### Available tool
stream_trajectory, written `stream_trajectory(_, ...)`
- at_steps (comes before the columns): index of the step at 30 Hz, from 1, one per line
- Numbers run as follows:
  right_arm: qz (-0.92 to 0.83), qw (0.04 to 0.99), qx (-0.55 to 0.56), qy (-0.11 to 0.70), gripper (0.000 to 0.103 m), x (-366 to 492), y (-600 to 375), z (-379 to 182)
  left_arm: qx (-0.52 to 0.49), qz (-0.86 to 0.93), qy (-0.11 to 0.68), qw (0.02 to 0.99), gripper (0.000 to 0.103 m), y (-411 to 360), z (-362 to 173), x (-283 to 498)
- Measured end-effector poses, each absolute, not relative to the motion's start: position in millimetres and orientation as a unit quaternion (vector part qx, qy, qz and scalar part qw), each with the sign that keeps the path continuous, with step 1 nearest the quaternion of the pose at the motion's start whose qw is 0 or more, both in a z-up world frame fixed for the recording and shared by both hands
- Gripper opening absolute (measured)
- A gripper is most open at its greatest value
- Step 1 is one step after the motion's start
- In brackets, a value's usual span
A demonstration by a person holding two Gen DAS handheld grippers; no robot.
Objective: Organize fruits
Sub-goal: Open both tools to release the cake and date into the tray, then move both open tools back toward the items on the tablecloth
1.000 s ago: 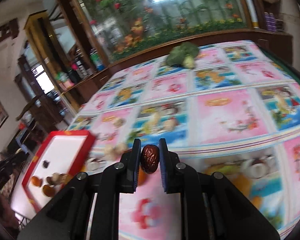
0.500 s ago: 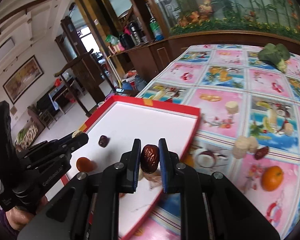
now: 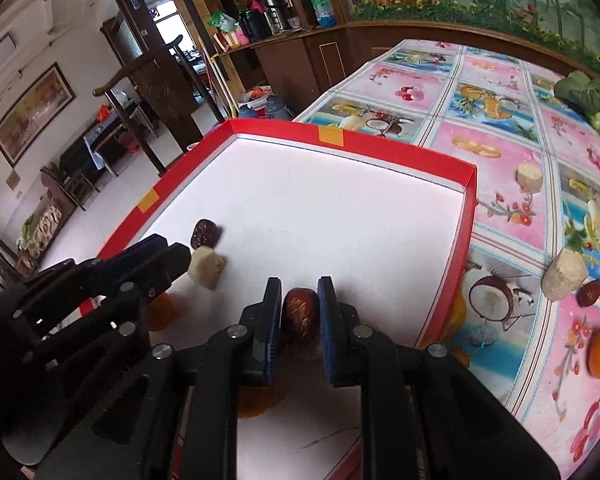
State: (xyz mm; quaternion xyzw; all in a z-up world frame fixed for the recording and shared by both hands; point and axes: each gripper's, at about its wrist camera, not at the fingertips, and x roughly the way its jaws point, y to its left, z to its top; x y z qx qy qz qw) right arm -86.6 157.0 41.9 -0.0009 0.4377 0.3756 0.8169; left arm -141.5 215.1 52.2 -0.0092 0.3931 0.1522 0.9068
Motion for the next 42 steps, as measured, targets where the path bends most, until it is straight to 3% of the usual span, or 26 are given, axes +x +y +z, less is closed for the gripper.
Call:
stream_trajectory(5, 0.377, 0.819, 0.003, 0.432, 0.034, -89.9, 148.3, 45.5, -0.016, 0.156, 0.385, 0.910, 0.037, 216.4, 58.0, -145.2)
stream_trajectory(12, 0.388, 0.828, 0.036, 0.403, 0.035, -101.4, 121.1, 55.7, -0.014, 0.151, 0.382, 0.912, 0.047, 210.0, 60.1, -148.9)
stream_trajectory(14, 0.388, 0.831, 0.043, 0.396, 0.035, -106.7, 110.2, 57.4, -0.018, 0.146, 0.384, 0.912, 0.055, 209.0, 60.4, -149.4)
stream_trajectory(20, 0.355, 0.853, 0.049, 0.378, 0.035, -103.5, 53.4, 77.1, -0.032, 0.138, 0.376, 0.916, 0.058, 207.9, 74.1, -153.7)
stream_trajectory(24, 0.259, 0.926, 0.102, 0.254, 0.034, -101.7, -37.6, 153.0, -0.033, 0.128, 0.325, 0.936, 0.064, 197.6, 112.3, -165.4)
stream_trajectory(26, 0.209, 0.949, 0.149, 0.184, 0.035, -111.3, -83.7, 190.0, -0.024, 0.114, 0.293, 0.949, 0.079, 186.3, 131.1, -173.5)
stream_trajectory(28, 0.164, 0.964, 0.166, 0.128, 0.046, -125.8, -115.7, 215.0, -0.004, 0.100, 0.268, 0.958, 0.084, 171.7, 139.3, -178.4)
stream_trajectory(30, 0.145, 0.972, 0.151, 0.109, 0.065, -132.6, -123.9, 220.1, 0.018, 0.087, 0.276, 0.957, 0.084, 157.5, 133.6, -173.2)
stream_trajectory(32, 0.141, 0.974, 0.125, 0.123, 0.066, -129.9, -118.0, 208.3, 0.030, 0.073, 0.304, 0.949, 0.084, 147.3, 119.7, -161.7)
stream_trajectory(39, 0.187, 0.922, 0.050, 0.335, 0.066, -77.1, -60.8, 95.8, 0.034, 0.058, 0.345, 0.936, 0.084, 136.0, 98.4, -157.5)
stream_trajectory(42, 0.198, 0.904, 0.041, 0.376, 0.066, -65.7, -53.0, 66.8, 0.034, 0.051, 0.349, 0.935, 0.084, 131.2, 96.7, -156.7)
